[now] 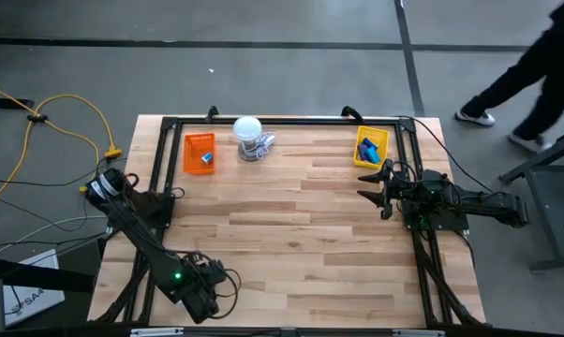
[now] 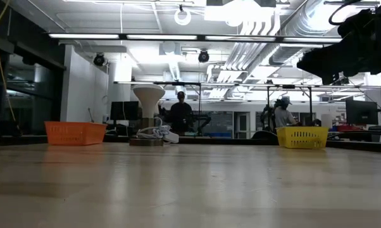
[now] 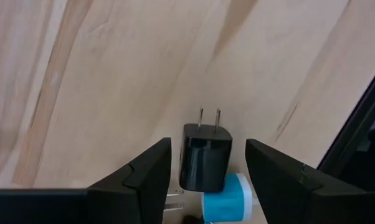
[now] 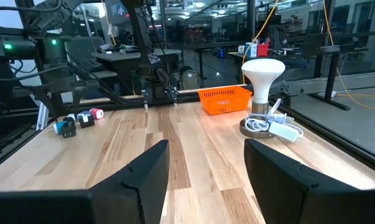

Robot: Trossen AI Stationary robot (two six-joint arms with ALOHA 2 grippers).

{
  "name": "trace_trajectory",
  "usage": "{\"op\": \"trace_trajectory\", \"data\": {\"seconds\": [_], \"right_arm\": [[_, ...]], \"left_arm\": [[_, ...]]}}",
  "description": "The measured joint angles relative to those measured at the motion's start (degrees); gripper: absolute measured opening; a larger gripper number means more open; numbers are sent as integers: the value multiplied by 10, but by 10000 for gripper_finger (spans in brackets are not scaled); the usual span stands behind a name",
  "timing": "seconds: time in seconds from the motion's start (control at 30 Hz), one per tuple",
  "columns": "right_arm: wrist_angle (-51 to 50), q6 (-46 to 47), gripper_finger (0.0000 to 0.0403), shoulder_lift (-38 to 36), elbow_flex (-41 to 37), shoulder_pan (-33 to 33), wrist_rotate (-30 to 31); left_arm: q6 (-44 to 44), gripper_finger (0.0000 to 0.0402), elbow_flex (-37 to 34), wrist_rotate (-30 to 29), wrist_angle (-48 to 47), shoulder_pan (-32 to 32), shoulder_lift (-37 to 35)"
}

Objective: Pick & Place Office items
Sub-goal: Put the black charger adapter into the orange basket

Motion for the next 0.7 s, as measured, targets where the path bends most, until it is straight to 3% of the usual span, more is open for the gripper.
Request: {"op": "trace_trajectory", "data": {"seconds": [0.7], "right_arm": [[0,0,195,0,0,0,0]], "left_arm": [[-14,198,0,6,30,-22,56]]}}
